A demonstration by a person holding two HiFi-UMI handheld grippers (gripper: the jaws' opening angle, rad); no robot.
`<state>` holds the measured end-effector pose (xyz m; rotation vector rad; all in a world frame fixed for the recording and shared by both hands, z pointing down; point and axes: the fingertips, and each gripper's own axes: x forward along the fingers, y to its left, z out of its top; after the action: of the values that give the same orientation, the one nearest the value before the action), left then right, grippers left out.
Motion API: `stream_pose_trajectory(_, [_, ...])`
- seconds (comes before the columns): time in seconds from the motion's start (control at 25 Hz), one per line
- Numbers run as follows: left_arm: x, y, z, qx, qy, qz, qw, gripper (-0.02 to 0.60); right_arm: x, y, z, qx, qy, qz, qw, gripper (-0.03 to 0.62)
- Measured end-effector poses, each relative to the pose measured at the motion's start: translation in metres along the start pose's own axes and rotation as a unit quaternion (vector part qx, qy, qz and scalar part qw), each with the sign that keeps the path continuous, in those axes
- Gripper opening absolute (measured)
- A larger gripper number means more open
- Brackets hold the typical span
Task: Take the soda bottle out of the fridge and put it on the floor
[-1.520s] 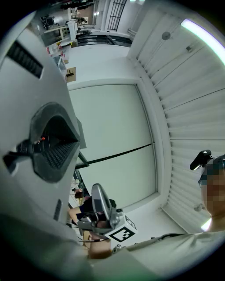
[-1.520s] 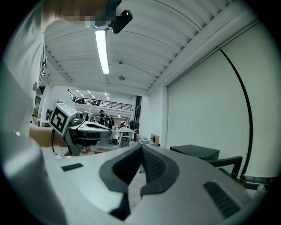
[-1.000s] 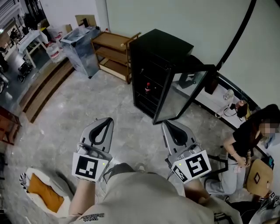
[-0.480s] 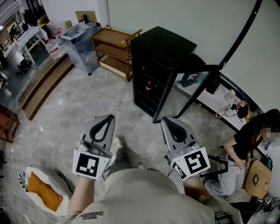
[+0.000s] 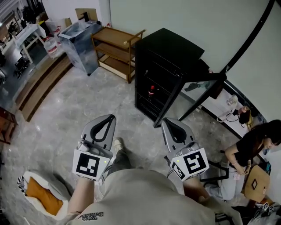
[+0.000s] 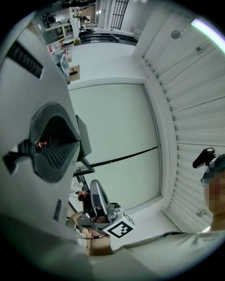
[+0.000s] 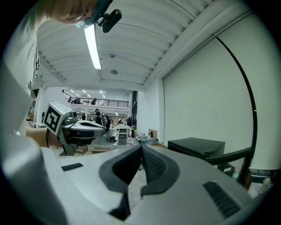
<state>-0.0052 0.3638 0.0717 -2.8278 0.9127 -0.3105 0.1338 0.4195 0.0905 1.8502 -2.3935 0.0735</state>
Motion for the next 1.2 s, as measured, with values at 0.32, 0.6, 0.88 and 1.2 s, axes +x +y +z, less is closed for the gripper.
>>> stream_pose_trajectory(0.32, [0.050,0.067,-0.009,0.000,0.006,-0.020,0.9998,0.006,0.082,-0.015,0.005,-0.001,0.021,-0.015,1.000,-0.005])
stream_pose_trajectory(0.6, [0.094,0.144,-0.021,0.005,0.012,-0.040,0.9991,0.006,0.173,-0.026,0.014,0.007,0.038,-0.032,0.999,-0.005])
stream_pose_trajectory(0.88, [0.131,0.222,-0.031,0.008,0.008,-0.065,0.9978,0.007,0.260,-0.024,0.019,0.007,0.051,-0.046,0.998,-0.005])
stream_pose_trajectory(1.2, [0.169,0.268,-0.048,0.012,0.006,-0.084,0.9964,0.008,0.316,-0.029,0.021,-0.011,0.056,-0.057,0.997,-0.005])
